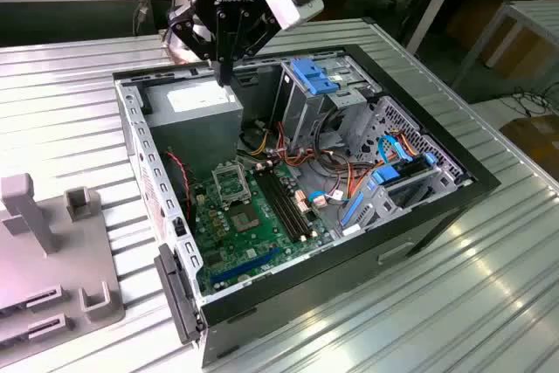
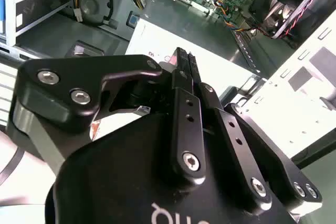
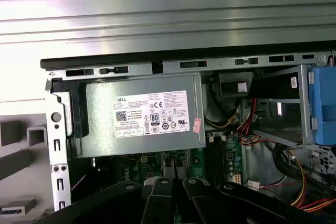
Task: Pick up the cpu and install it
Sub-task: 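Reach for the cpu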
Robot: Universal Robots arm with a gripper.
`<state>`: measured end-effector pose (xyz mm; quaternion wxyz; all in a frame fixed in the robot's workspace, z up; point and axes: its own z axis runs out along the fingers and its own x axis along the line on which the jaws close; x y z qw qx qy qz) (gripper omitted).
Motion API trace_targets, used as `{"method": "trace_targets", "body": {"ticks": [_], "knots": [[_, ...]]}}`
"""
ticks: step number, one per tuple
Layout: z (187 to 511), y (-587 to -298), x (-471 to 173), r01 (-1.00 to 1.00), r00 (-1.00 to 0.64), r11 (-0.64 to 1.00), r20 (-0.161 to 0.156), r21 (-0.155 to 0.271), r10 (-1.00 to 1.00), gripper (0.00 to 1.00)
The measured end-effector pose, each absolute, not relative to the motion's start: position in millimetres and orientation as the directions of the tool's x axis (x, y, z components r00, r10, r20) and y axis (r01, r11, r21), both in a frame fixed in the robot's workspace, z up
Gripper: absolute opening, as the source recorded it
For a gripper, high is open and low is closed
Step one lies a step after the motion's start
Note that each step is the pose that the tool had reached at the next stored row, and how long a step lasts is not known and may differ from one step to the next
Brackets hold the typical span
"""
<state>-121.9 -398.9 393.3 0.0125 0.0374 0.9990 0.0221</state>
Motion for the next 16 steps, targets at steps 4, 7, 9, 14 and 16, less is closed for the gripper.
{"method": "trace_targets", "body": {"ticks": [4, 7, 9, 14, 16], "knots": [[393.3, -398.8, -121.9, 0.074, -0.997, 0.996, -0.023, 0.045, 0.075, 0.15], [393.3, -398.8, -122.9, 0.074, -0.997, 0.996, -0.023, 0.045, 0.075, 0.15], [393.3, -398.8, -123.4, 0.074, -0.997, 0.996, -0.023, 0.045, 0.075, 0.15], [393.3, -398.8, -125.0, 0.074, -0.997, 0.996, -0.023, 0.045, 0.075, 0.15], [393.3, -398.8, -126.3, 0.074, -0.997, 0.996, -0.023, 0.045, 0.075, 0.15]]}}
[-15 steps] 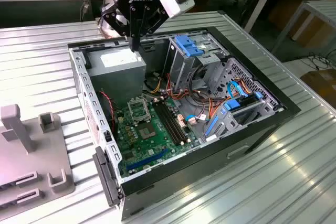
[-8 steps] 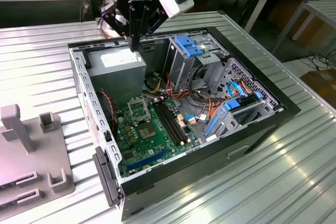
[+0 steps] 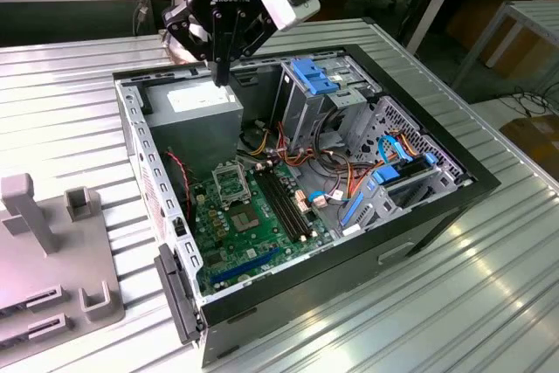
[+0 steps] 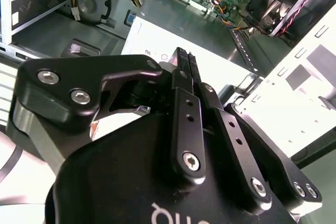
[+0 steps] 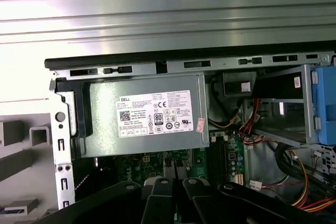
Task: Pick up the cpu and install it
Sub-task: 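Reach for the cpu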
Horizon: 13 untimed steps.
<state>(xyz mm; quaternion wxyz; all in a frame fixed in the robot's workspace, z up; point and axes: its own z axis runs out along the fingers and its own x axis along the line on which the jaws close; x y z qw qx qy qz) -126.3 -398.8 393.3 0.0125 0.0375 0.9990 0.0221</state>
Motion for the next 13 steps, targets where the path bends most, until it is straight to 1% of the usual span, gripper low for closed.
{"method": "trace_targets", "body": {"ticks": [13], "knots": [[393.2, -398.9, -136.4, 0.074, -0.997, 0.996, -0.023, 0.045, 0.075, 0.15]]}}
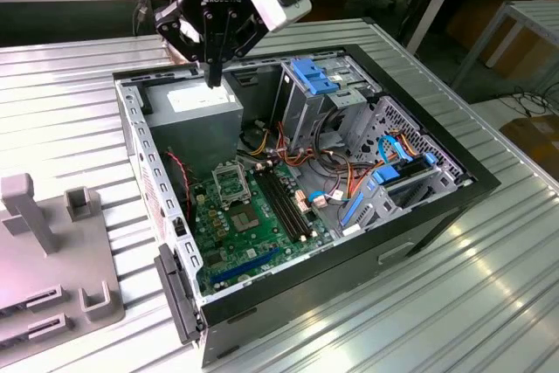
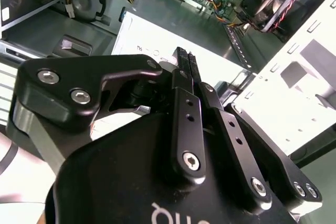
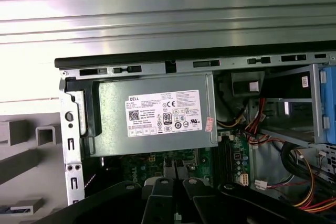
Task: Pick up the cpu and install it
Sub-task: 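Reach for the cpu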
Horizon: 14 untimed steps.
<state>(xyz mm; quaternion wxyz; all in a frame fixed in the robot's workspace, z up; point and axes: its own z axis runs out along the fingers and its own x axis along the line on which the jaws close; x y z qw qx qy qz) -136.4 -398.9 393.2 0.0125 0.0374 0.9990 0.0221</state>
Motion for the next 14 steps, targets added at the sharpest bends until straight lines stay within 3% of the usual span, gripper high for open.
{"method": "trace_targets", "body": {"ticks": [14], "knots": [[393.3, -398.8, -149.8, 0.074, -0.997, 0.996, -0.023, 0.045, 0.075, 0.15]]}}
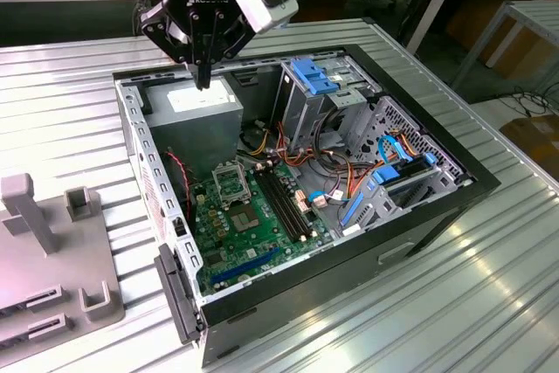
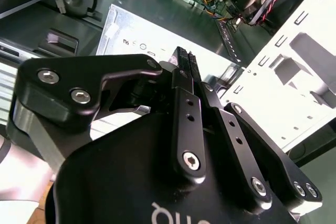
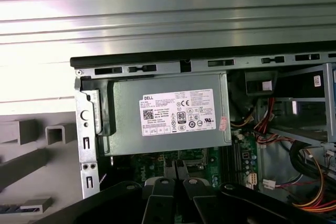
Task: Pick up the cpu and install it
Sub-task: 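Reach for the cpu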
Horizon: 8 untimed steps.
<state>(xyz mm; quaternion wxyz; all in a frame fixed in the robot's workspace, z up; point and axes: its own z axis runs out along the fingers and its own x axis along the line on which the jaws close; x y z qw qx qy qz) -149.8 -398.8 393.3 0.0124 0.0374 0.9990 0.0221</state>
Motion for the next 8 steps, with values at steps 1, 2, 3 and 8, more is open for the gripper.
{"method": "trace_targets", "body": {"ticks": [1, 2, 3, 8], "knots": [[393.3, -398.9, -150.2, 0.074, -0.997, 0.996, -0.023, 0.045, 0.075, 0.15], [393.3, -398.9, -150.6, 0.074, -0.997, 0.996, -0.023, 0.045, 0.075, 0.15], [393.3, -398.8, -151.2, 0.074, -0.997, 0.996, -0.023, 0.045, 0.075, 0.15], [393.3, -398.9, -153.9, 0.074, -0.997, 0.996, -0.023, 0.045, 0.075, 0.15]]}}
